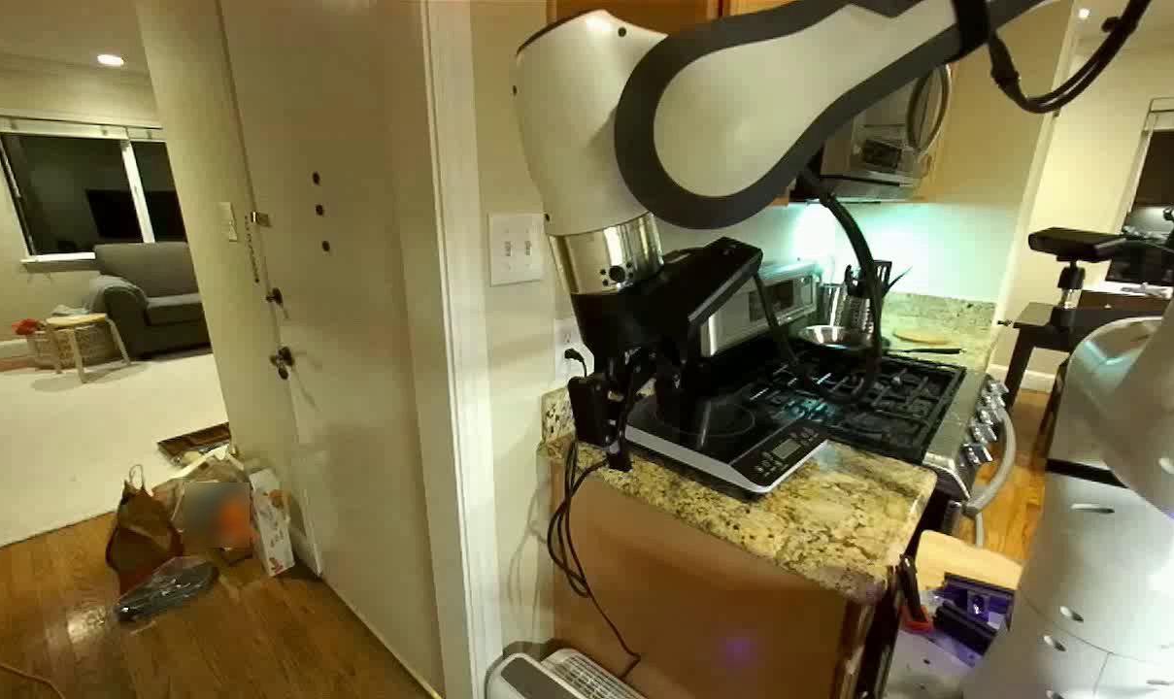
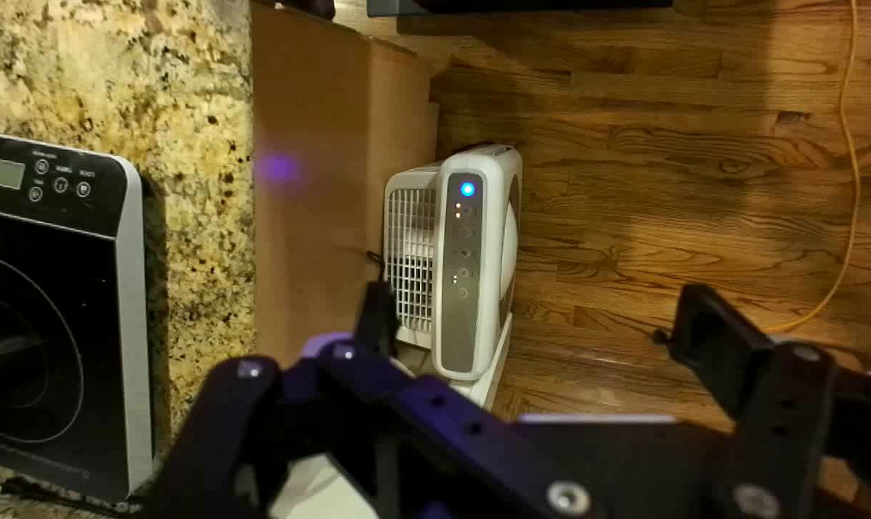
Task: Turn off the switch to the left
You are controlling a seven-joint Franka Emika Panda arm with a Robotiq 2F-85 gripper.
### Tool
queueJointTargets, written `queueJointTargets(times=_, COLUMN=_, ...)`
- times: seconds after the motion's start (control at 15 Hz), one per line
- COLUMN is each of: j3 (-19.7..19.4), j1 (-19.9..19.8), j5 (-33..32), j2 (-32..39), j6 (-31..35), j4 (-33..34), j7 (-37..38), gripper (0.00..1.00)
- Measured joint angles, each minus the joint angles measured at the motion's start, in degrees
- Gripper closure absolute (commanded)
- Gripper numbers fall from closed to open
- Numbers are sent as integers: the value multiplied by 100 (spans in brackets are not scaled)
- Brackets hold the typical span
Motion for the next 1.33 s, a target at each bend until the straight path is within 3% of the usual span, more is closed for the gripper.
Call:
queueJointTargets(times=0.67, j3=-121, j1=49, j5=-1, j2=1, j6=22, j4=14, j7=41, gripper=0)
queueJointTargets(times=1.33, j3=-1017, j1=-284, j5=-1, j2=1, j6=887, j4=582, j7=1275, gripper=0)
